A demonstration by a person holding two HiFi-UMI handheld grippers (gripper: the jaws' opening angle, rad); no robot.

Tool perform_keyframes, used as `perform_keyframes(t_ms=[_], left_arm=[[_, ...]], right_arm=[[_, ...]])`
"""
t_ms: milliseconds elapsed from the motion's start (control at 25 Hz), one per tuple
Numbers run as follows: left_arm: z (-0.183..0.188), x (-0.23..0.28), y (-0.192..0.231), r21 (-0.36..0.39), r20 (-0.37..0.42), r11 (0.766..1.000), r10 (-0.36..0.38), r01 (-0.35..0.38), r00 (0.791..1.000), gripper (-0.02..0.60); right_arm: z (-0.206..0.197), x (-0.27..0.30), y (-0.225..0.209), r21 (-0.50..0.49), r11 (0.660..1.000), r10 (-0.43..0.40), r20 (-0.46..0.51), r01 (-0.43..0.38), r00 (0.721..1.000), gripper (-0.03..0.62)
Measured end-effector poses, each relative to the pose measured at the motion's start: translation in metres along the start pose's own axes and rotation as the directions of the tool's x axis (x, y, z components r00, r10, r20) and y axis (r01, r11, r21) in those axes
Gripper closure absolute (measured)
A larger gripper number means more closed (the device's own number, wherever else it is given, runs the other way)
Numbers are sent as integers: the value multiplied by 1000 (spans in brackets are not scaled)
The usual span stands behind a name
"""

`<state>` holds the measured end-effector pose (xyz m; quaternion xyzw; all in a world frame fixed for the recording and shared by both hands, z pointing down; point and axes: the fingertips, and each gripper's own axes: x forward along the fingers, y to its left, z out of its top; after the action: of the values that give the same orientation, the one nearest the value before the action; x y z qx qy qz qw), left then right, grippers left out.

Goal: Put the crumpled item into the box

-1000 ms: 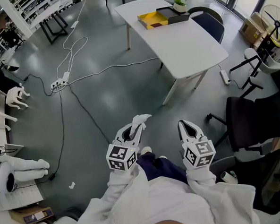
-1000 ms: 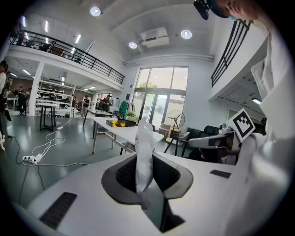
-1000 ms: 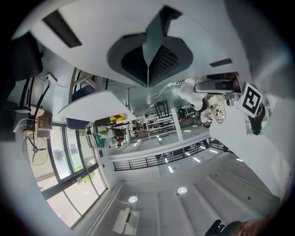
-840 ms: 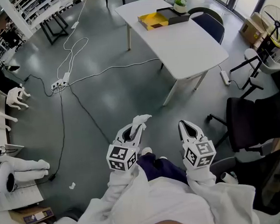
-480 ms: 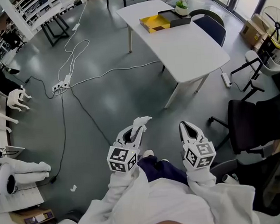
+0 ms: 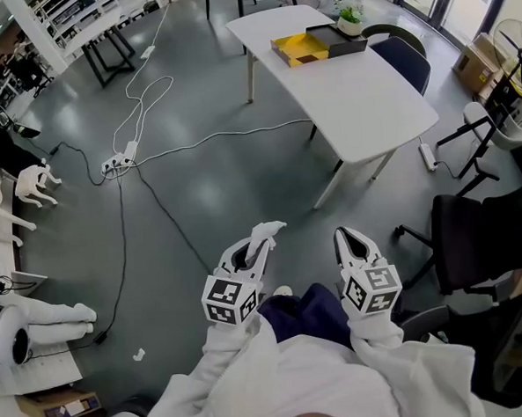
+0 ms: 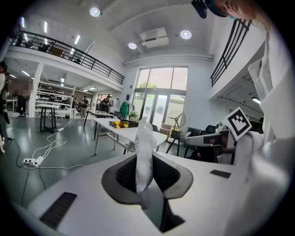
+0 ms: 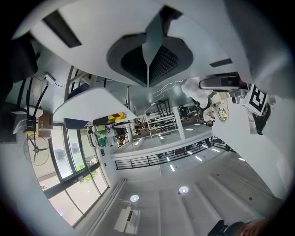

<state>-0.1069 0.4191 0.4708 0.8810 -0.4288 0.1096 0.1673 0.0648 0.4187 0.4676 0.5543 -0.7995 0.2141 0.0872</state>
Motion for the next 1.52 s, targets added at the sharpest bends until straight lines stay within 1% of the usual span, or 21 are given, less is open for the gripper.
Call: perform_keyframes(t_ms=[240, 520, 720, 880, 1080, 1320, 1520], left_arm=[[5, -5, 13, 5, 3, 1000, 26, -26, 1000, 520], [12, 15, 27, 13, 2, 1000, 25, -25, 1000, 520], [22, 42, 37, 18, -1, 1000, 2, -2, 1000, 520], [35, 67, 53, 13, 7, 1000, 8, -8, 1000, 520], [58, 103, 76, 17, 15, 1000, 14, -14, 1000, 520], [80, 149, 105, 18, 14, 1000, 22, -22, 1000, 520], [97, 178, 120, 16, 18, 1000, 22, -23, 1000, 520]], right_arm=[[6, 10, 7, -16, 1000, 16, -2, -16, 1000, 557], [17, 26, -5, 6, 1000, 4, 13, -4, 1000, 557], [26, 47, -16, 8, 1000, -2, 11, 1, 1000, 557], [39, 73, -27, 2, 1000, 8, -1, -8, 1000, 557], [65, 113, -43, -13, 1000, 22, 7, -22, 1000, 557], [86, 161, -69, -4, 1000, 27, -3, -27, 1000, 557], [104, 190, -85, -6, 1000, 28, -3, -28, 1000, 557]])
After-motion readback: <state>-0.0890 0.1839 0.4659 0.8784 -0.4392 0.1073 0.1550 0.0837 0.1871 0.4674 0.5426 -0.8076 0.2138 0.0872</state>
